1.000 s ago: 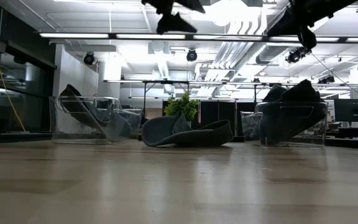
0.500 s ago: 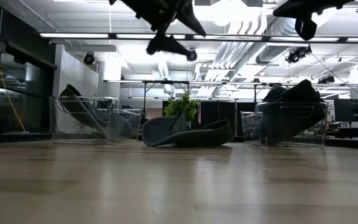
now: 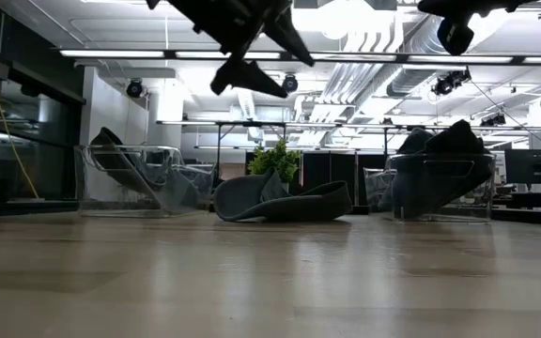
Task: Pick & Place hat
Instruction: Put the gray cap into the left transparent bin
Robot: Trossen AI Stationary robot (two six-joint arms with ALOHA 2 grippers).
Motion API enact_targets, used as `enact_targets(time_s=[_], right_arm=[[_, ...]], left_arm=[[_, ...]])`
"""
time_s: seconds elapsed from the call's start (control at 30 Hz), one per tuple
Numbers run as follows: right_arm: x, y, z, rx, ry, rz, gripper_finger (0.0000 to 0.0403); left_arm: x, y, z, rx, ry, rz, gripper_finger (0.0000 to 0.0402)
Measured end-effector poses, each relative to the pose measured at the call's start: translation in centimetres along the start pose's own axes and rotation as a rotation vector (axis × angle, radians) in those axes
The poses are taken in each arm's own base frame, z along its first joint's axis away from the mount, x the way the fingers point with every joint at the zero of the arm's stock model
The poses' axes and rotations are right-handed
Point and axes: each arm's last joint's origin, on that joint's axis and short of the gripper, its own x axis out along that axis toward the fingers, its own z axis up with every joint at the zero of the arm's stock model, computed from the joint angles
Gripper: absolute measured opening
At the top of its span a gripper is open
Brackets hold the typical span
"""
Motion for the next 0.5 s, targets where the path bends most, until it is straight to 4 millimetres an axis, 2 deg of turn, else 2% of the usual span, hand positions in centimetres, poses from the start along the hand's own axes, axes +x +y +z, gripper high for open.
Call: enact_targets(time_s=[0.1, 0.2, 0.33, 0.5], right_arm=[[0.0, 0.0, 0.0, -0.002, 0.005, 0.011, 0.0], [0.0, 0.0, 0.0, -0.001, 0.006, 0.014, 0.0], [0.0, 0.0, -0.2, 0.004, 0.016, 0.016, 0.0], [0.0, 0.0, -0.4, 0.007, 0.037, 0.031, 0.0]], left_arm=[[0.6, 0.2, -0.4, 0.03, 0.013, 0.009, 0.0295], [0.6, 0.1, 0.1, 0.016, -0.021, 0.006, 0.0295], [1.9, 0.9, -0.9, 0.07, 0.021, 0.066, 0.0295], [2.9, 0.8, -1.2, 0.154, 0.051, 0.086, 0.0295]])
